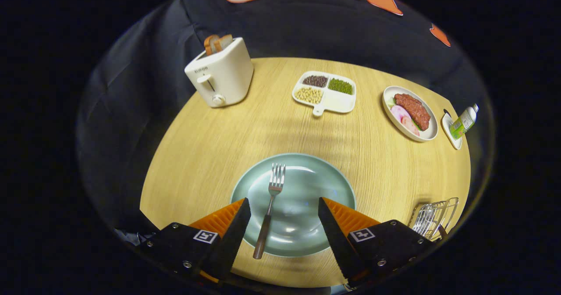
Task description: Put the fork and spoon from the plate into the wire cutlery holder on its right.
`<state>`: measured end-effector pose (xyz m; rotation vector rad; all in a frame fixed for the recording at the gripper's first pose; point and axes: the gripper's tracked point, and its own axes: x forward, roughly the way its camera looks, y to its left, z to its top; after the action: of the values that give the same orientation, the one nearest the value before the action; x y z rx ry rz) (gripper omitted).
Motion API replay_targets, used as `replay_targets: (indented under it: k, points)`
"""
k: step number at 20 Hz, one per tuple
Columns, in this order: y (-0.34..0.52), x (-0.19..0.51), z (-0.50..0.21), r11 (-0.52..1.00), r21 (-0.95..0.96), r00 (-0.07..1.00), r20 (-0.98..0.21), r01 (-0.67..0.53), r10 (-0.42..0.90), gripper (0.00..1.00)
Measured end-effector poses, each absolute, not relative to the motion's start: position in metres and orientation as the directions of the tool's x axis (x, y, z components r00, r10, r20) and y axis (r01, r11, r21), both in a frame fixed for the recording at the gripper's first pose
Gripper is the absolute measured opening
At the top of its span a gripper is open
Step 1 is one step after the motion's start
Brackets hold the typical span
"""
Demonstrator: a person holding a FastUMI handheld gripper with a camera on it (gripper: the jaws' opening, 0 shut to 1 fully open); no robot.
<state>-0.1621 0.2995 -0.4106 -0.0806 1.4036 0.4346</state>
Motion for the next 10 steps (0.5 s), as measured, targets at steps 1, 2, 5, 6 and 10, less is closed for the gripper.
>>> replay_targets:
  k: [1, 2, 5, 6, 10]
  points:
    - [0.300, -0.171, -0.418, 0.920, 0.195, 0.058, -0.972, -0.340, 0.228, 0.93]
    - [0.299, -0.178, -0.425, 0.922, 0.193, 0.016, -0.977, -0.335, 0.211, 0.93]
    - [0.303, -0.188, -0.440, 0.931, 0.179, -0.086, -0.983, -0.318, 0.160, 0.87]
    - [0.302, -0.191, -0.445, 0.932, 0.169, -0.109, -0.984, -0.319, 0.141, 0.81]
    - [0.307, -0.204, -0.458, 0.941, 0.159, -0.189, -0.976, -0.300, 0.105, 0.63]
